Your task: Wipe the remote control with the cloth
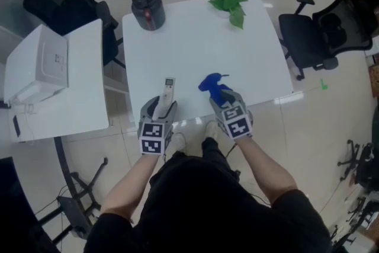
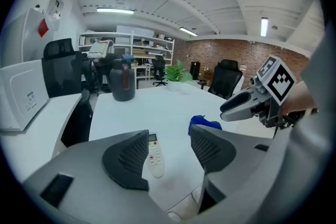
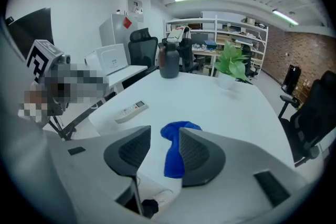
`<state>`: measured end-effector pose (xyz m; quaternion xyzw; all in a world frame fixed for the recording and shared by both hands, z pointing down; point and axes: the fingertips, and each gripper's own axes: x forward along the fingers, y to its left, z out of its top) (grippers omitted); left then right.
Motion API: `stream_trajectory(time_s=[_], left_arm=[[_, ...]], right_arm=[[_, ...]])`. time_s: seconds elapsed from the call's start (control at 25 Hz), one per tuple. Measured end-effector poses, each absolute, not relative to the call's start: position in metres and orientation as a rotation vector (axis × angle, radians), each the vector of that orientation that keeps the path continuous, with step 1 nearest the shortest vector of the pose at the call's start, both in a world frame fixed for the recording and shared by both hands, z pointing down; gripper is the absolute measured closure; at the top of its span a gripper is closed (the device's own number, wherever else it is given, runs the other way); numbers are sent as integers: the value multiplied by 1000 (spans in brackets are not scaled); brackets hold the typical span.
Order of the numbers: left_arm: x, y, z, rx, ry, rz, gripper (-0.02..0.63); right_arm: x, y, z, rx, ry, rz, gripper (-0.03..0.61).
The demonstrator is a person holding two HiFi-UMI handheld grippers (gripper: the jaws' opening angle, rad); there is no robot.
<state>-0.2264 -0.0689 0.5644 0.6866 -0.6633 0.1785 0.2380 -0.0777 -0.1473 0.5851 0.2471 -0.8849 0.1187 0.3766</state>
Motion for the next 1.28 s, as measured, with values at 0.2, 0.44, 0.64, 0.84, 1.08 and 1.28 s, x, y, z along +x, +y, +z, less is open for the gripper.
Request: stream_trajectory(time_s=[0.2,0.44,0.64,0.84,1.08,1.28], left_arm=[[-205,-64,518,2078,-1762,495,380],[-188,-42,485,2228,-1705,503,506],[-186,-27,467,2309,-1712,512,584],[-185,-18,456,2367,-1715,507,614],[-182,-15,457,2391,-1691,505,614],[-183,-13,456,2396,-1691,510,614]], right_arm=[[-89,-111,532,696,-2377,312,448],[-98,-78,493,769,-2460,277,521],[-104,-59,471,814,-2507,240,558],[-107,-42,460,835,-2524,218,569],[-112,-31,454,828,-2537,209,571],[-113,-29,452,833,-2536,199,571]])
